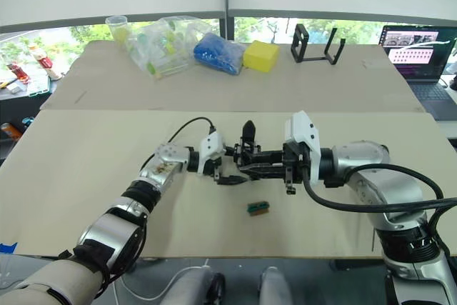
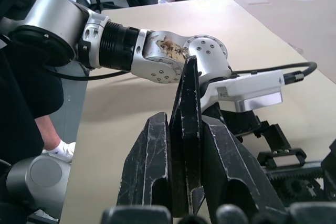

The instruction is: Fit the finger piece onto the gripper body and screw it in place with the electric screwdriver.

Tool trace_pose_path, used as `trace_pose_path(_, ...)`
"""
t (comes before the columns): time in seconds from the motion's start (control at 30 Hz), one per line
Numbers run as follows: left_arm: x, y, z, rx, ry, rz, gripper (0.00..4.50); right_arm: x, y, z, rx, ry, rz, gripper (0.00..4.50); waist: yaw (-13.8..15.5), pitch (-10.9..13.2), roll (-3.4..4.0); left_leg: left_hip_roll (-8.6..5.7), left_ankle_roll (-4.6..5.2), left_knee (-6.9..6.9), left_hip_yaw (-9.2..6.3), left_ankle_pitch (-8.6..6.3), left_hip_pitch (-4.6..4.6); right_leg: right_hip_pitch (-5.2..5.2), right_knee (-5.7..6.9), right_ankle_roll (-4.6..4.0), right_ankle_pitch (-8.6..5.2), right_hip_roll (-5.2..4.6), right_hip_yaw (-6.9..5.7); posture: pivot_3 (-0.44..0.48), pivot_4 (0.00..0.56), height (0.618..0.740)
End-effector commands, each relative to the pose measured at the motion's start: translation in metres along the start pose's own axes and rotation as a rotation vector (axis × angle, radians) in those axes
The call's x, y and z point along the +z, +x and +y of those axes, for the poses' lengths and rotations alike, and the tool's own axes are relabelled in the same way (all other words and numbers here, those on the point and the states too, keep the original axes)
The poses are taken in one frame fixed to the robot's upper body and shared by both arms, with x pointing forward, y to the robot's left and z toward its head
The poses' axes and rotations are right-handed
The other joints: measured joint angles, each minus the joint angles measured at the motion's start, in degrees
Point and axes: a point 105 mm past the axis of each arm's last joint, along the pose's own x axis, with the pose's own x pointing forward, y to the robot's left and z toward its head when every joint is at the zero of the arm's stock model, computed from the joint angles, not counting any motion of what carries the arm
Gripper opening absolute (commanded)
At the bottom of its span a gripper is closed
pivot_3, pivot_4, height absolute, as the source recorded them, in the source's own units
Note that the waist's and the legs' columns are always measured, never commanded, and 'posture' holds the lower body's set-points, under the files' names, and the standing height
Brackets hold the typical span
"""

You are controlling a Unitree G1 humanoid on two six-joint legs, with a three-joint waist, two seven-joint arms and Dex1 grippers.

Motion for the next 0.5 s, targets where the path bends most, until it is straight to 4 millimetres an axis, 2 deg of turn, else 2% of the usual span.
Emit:
trace_pose_path(0.03,0.015,0.002,0.006,0.01,0.056,-0.032,4.5,0.01,-0.003,0.003,-0.01,-0.06,-0.026,0.35,0.09,0.0,0.0,0.0,0.0,0.0,0.0,0.0,0.0,0.0,0.01,0.0,0.0,0.0,0.0,0.0,0.15,0.74)
trace_pose_path(0.07,0.016,0.003,0.006,0.002,0.052,-0.039,4.5,0.009,-0.003,0.003,-0.011,-0.058,-0.027,0.35,0.07,0.0,0.0,0.0,0.0,0.01,0.0,0.0,0.0,0.0,0.01,0.0,0.0,0.0,0.01,0.0,0.15,0.74)
trace_pose_path(0.17,0.018,0.004,0.002,-0.029,0.04,-0.06,3.75,0.006,-0.001,0.001,-0.02,-0.053,-0.038,0.35,0.01,0.0,0.0,0.0,0.0,0.0,0.01,0.0,0.0,0.0,0.01,0.0,0.0,0.0,0.01,0.0,0.15,0.74)
trace_pose_path(0.27,0.017,0.005,-0.005,-0.073,0.05,-0.061,2.36,0.002,0.001,-0.003,-0.033,-0.061,-0.059,0.35,-0.02,0.0,0.0,0.0,0.0,0.0,0.01,0.0,0.0,0.0,0.01,0.0,0.0,0.02,0.01,0.0,0.15,0.74)
trace_pose_path(0.5,0.015,0.003,-0.011,-0.093,0.087,-0.05,2.3,-0.002,0.007,-0.026,-0.053,-0.139,-0.126,0.35,-0.13,0.0,0.0,-0.01,0.0,0.01,0.03,0.0,0.0,0.01,0.08,0.0,0.0,0.04,-0.01,0.0,0.15,0.74)
